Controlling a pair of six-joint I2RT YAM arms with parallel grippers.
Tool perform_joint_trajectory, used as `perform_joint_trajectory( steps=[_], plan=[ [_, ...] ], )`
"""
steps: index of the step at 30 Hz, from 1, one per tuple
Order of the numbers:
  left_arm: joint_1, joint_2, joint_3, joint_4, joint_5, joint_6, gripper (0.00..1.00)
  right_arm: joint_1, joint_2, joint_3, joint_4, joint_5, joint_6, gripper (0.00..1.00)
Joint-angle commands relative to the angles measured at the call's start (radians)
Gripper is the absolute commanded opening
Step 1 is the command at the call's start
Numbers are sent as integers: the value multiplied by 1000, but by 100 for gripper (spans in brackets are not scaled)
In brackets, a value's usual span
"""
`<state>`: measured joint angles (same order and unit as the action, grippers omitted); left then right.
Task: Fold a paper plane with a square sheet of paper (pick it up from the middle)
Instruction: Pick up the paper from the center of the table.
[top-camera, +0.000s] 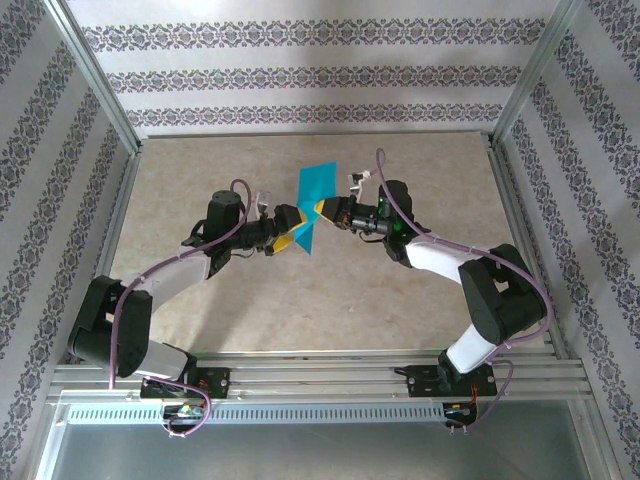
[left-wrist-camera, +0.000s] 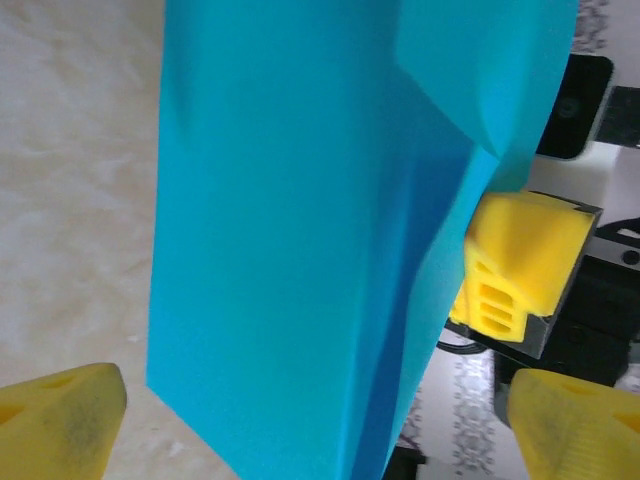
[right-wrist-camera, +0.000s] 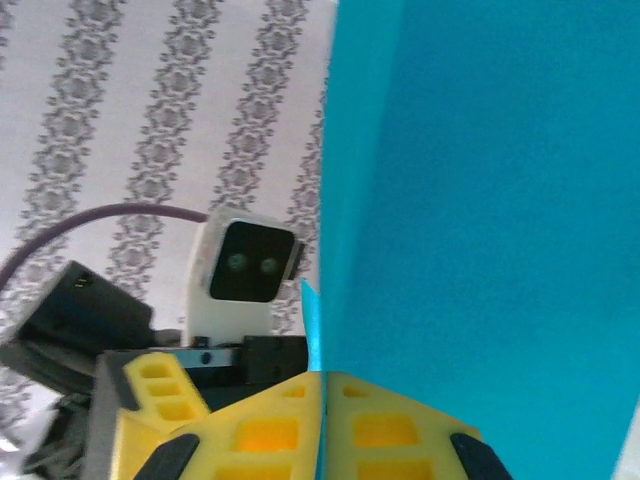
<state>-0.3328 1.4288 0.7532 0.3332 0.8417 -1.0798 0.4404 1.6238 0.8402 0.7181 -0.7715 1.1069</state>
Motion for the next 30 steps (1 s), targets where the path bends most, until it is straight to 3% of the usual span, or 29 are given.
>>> perform_joint_trajectory(
  steps=[1, 8, 30],
  plan=[
    [-2, 0, -3, 169, 71, -90, 90, -6, 24, 31, 131, -70, 93, 6],
    [6, 15, -11, 264, 99, -127, 61, -17, 47, 14, 146, -94, 97, 6],
    [28, 40, 0, 178, 104, -76, 21, -32, 87, 3, 129, -155, 85, 8]
  ],
)
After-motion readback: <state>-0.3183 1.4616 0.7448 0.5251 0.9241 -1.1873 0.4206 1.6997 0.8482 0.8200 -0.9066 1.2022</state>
